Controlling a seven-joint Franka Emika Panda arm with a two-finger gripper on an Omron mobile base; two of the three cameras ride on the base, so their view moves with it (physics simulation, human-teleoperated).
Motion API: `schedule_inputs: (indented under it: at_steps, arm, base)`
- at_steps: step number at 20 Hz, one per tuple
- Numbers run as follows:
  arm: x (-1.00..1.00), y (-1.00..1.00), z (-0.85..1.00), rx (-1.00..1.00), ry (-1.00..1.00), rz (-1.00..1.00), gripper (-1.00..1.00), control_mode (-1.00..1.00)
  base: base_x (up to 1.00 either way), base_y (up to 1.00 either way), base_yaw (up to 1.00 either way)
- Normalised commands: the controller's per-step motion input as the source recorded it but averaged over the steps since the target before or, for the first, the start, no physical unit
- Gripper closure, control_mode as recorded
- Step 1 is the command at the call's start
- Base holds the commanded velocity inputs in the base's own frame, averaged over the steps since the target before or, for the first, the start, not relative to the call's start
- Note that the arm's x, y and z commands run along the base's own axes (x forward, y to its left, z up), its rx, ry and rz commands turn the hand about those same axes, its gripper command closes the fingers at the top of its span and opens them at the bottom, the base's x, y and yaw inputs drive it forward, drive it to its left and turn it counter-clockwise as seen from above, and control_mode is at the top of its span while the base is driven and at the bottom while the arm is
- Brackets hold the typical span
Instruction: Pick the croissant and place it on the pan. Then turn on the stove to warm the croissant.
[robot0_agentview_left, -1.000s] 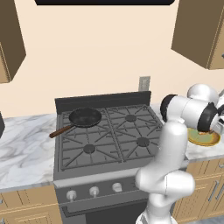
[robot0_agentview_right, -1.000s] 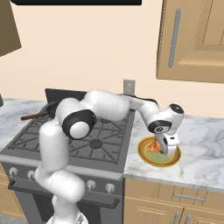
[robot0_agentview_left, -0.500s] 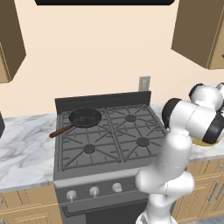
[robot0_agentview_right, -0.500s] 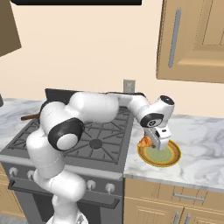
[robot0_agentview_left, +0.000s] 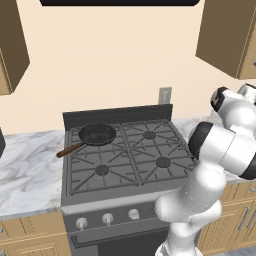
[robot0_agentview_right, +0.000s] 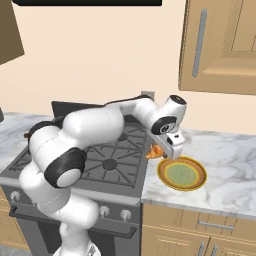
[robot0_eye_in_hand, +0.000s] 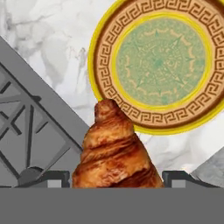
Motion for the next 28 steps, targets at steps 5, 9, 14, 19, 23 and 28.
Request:
schedule_inputs:
  at_steps: [5,9,14,19,23,28]
  arm:
    - [0.00,0.54,0.13,0.00,0.00,0.18,1.00,-1.00]
    - [0.00,0.47,0.10,0.00,0.00,0.22,1.00,-1.00]
    - [0.00,0.44,0.09,0.00,-0.05,0.27,1.00,-1.00]
    - [0.00,0.48,0.07,0.00,-0.06,0.31,1.00,-1.00]
    - [0.00,0.51,0.03,0.00,-0.07,0.36,1.00,-1.00]
    - [0.00,0.54,0.06,0.00,-0.03,0.40,1.00,-1.00]
  base:
    - [0.00,0.00,0.00]
    - [0.00,0.00,0.00]
    - [0.00,0.00,0.00]
    - [0.00,0.00,0.00]
    - [0.00,0.00,0.00]
    - [0.00,0.00,0.00]
